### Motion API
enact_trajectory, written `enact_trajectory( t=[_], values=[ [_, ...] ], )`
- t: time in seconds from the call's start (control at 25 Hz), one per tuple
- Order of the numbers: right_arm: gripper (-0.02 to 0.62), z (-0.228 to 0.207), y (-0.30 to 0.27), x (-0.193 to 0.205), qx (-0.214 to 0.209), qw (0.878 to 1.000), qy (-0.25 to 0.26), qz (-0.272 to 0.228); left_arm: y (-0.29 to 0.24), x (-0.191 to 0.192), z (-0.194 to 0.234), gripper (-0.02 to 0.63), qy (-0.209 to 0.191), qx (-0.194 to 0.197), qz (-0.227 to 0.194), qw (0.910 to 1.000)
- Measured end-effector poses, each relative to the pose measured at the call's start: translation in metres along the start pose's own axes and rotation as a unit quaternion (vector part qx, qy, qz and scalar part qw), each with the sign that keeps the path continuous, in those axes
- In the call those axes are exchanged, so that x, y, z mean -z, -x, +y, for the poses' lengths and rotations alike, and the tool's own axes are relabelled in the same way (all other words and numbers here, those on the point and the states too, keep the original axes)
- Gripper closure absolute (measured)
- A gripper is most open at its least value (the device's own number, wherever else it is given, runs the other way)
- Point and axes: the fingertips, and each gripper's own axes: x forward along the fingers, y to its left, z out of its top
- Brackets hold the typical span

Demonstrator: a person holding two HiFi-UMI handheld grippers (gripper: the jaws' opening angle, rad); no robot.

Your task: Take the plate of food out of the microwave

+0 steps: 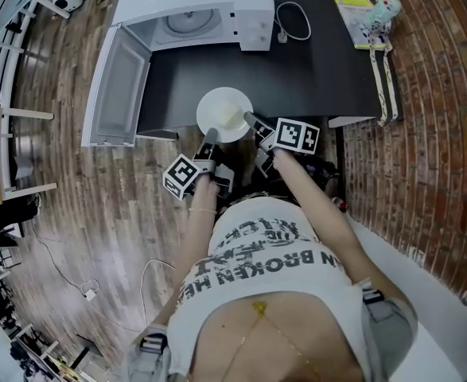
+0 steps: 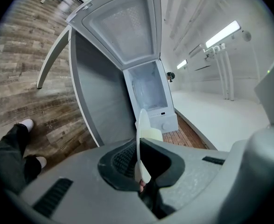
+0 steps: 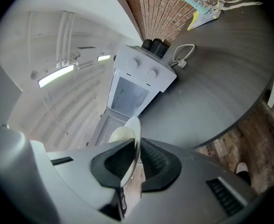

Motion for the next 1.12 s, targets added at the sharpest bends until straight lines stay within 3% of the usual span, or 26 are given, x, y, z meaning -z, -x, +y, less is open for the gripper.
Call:
enact_trajectory(
  t=[0.56,1.12],
  values=[
    [0.557,-0.007,0.018,0.005,-0.013,1.000,0.011,0.026,0.010,0.025,0.002,0.591,0.007,-0.004,-0.029,0.9995],
    [0.557,-0.015,0.022,0.000,-0.014,0.999,0.006,0.030,0.004,0.032,0.003,0.591,0.009,-0.009,-0.028,0.9995]
  ],
)
